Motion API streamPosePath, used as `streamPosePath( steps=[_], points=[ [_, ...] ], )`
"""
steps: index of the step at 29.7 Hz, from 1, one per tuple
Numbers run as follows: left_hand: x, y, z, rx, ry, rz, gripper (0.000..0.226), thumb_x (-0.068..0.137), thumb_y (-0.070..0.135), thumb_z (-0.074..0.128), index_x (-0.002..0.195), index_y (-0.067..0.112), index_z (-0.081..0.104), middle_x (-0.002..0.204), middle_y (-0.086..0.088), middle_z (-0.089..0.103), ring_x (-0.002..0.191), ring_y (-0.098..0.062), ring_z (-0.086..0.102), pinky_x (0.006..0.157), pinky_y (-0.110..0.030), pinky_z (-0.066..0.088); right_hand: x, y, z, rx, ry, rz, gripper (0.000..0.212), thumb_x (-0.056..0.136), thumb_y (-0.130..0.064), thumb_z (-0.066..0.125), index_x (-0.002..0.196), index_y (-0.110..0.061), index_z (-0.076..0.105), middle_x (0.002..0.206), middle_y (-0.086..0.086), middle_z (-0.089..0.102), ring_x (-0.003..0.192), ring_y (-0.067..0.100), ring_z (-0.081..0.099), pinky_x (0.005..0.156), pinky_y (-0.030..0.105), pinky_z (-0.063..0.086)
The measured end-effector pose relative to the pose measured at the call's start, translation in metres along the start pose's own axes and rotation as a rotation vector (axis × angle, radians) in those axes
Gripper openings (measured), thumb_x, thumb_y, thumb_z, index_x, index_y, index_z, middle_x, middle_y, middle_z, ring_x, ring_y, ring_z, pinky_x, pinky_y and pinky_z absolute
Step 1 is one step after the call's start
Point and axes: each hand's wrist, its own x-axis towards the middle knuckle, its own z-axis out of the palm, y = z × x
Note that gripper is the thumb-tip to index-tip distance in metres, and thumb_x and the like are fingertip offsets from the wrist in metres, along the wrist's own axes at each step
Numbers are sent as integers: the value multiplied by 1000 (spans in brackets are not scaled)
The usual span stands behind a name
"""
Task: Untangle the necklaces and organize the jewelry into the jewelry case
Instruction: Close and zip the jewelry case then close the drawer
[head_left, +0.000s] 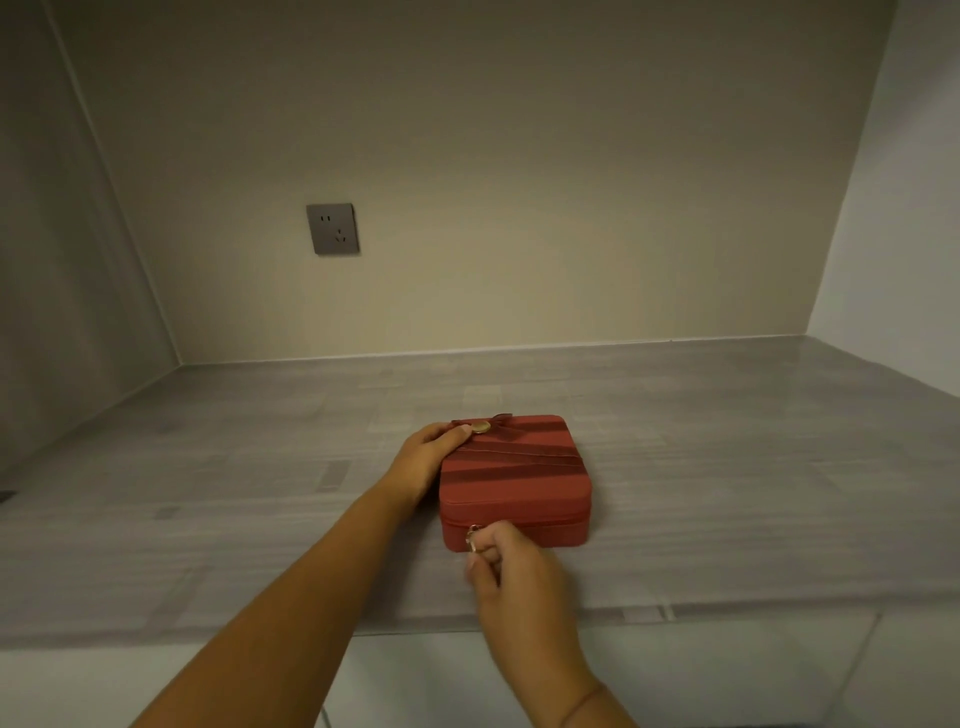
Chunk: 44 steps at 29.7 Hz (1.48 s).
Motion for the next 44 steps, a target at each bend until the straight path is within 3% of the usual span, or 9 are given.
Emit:
streamPosePath(
  steps=[3,6,10,13,17,21,25,34,44],
  points=[
    [0,-4,-4,128,14,1,37,93,42,55,115,13,60,112,-11,67,97,-22,65,88,-35,53,5,-12,16,9,-21,6,6,89,-14,57,91,-17,62,83,-6,64,80,10,58,73,22,46],
    [-14,-5,-12,307,-4,46,51,93,58,40,124,20,53,118,1,60,109,-16,58,97,-33,45,9,-13,10,5,-41,-24,6,83,-21,68,88,-18,66,74,-11,61,75,9,58,70,22,47],
    [-51,-10,-26,395,19,119,47,92,58,38,120,24,55,117,8,61,106,-6,57,88,-20,43,24,-5,-23,-157,110,-213,17,74,-27,77,86,-22,67,74,-13,54,74,7,51,66,21,44],
    [-84,-16,-32,517,48,181,30,95,46,44,108,25,61,103,13,63,94,1,57,74,-14,40,44,5,-39,-331,230,-353,17,76,-33,69,91,-25,67,94,-9,57,93,11,48,82,29,33],
    [-103,-24,-26,656,114,254,25,80,48,67,89,24,68,84,13,67,78,1,61,68,-13,47,54,22,-41,-407,175,-373,37,88,-41,41,107,-25,68,116,-6,64,114,12,51,99,29,20],
    [-102,-34,-19,797,248,328,30,69,52,76,73,24,68,73,13,66,71,-3,60,68,-24,51,50,28,-34,-431,153,-373,43,94,-42,34,114,-23,67,118,-4,66,114,15,57,105,31,21],
    [-99,-39,-12,909,307,375,22,77,45,74,70,27,62,74,13,63,75,-5,56,70,-21,46,49,28,-32,-407,176,-366,41,94,-41,36,113,-23,68,117,-6,66,112,13,58,104,26,20],
    [-104,-27,-28,590,116,323,11,80,17,75,76,25,69,76,10,71,72,0,64,66,-9,48,48,30,-34,-411,165,-390,42,95,-42,35,114,-23,67,119,-6,65,112,12,57,104,26,21],
    [-77,-14,-57,620,65,237,13,81,17,73,74,28,71,75,12,71,73,6,63,65,-5,46,48,32,-34,-384,184,-406,40,93,-42,39,111,-23,69,117,-8,66,110,10,58,103,26,24]
  ],
)
